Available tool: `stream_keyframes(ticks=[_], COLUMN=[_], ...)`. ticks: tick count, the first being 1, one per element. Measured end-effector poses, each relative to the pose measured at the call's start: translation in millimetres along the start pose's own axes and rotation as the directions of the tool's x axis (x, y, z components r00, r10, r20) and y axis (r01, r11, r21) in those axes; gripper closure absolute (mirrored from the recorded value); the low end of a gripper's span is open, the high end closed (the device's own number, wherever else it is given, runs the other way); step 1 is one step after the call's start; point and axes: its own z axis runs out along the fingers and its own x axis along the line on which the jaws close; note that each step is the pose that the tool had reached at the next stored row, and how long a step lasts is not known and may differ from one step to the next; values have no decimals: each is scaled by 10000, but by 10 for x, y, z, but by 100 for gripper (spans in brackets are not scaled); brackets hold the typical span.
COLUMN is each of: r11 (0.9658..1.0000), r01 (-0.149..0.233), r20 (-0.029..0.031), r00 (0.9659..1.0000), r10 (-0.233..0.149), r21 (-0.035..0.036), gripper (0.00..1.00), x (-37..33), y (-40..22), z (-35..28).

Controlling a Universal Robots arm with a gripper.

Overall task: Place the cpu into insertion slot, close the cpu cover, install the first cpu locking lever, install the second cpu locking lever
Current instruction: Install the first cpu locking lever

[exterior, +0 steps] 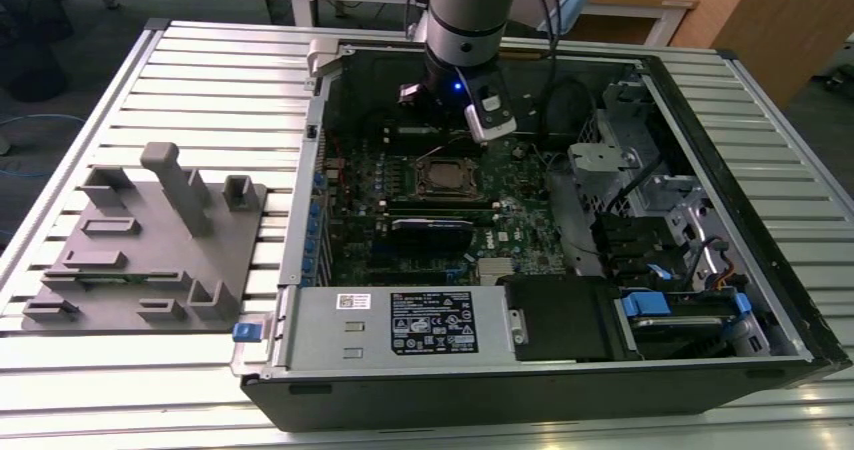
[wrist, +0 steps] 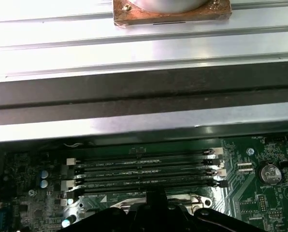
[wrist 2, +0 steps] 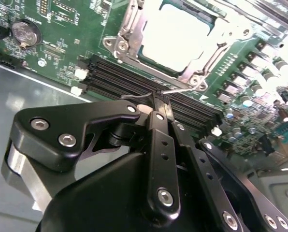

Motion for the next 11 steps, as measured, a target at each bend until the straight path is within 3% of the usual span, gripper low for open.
stream_keyframes(ticks=[8,11], r11=[10000,10000], r01=[0,7], r20=[3,32], r00=[10000,10000], r10=[0,-7], r21=[0,42], gripper=[89,89], x=[-10,-11], y=[-1,-9], z=[21,50])
